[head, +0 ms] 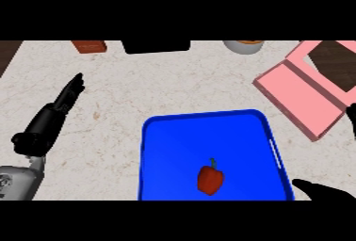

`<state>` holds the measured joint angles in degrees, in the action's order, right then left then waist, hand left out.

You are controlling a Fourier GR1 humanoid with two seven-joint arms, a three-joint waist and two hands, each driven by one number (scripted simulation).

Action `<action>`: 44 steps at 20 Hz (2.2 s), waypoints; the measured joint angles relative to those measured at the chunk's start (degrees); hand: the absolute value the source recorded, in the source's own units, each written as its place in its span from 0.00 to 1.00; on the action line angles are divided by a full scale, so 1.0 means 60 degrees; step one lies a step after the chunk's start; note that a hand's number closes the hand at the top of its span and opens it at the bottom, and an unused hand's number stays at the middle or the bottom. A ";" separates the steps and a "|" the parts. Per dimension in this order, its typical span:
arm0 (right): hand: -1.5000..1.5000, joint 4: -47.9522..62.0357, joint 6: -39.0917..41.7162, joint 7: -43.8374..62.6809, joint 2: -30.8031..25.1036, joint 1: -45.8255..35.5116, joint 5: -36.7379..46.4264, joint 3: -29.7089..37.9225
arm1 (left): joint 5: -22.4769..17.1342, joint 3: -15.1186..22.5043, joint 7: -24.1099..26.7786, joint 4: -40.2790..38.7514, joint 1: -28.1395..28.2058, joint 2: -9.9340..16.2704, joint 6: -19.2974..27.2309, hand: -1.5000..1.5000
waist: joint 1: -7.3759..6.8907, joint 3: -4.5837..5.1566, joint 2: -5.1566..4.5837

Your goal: Pick the bell pepper from the tray and place it in the cardboard box

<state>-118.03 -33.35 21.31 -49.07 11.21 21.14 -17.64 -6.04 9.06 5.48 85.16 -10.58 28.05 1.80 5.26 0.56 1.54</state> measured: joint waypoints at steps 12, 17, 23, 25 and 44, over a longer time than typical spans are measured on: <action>0.00 -0.2449 0.3858 0.5596 -0.0971 0.0017 0.2430 -0.2308 | 0.0130 0.0444 -0.0211 0.0430 -0.0581 -0.0167 -0.0383 0.50 | -0.0939 0.0009 -0.0261; 0.00 -0.2439 0.5331 0.6999 -0.0436 -0.1065 0.2462 -0.3203 | 0.0231 0.0622 -0.0217 0.0379 -0.0744 -0.0334 -0.0445 0.50 | -0.1220 0.0012 -0.0320; 0.00 -0.2008 0.6127 0.7865 0.0970 -0.1877 0.2780 -0.4195 | 0.0310 0.0684 -0.0145 0.0341 -0.0774 -0.0401 -0.0515 0.50 | -0.1310 0.0003 -0.0315; 0.00 -0.1768 0.6322 0.8046 0.1517 -0.2102 0.2893 -0.4419 | 0.0269 0.0602 -0.0165 0.0294 -0.0855 -0.0375 -0.0560 0.50 | -0.1282 0.0000 -0.0311; 0.00 0.2074 0.7898 0.8227 0.6249 -0.3290 0.5398 -0.4645 | 0.0373 0.0351 -0.0104 0.0092 -0.0674 -0.0471 -0.0599 0.50 | -0.0967 -0.0057 -0.0246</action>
<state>-105.58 14.04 70.67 -11.58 -8.53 53.53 -45.51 -3.81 11.16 4.86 85.72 -14.63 25.22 -1.80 -0.54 0.22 0.07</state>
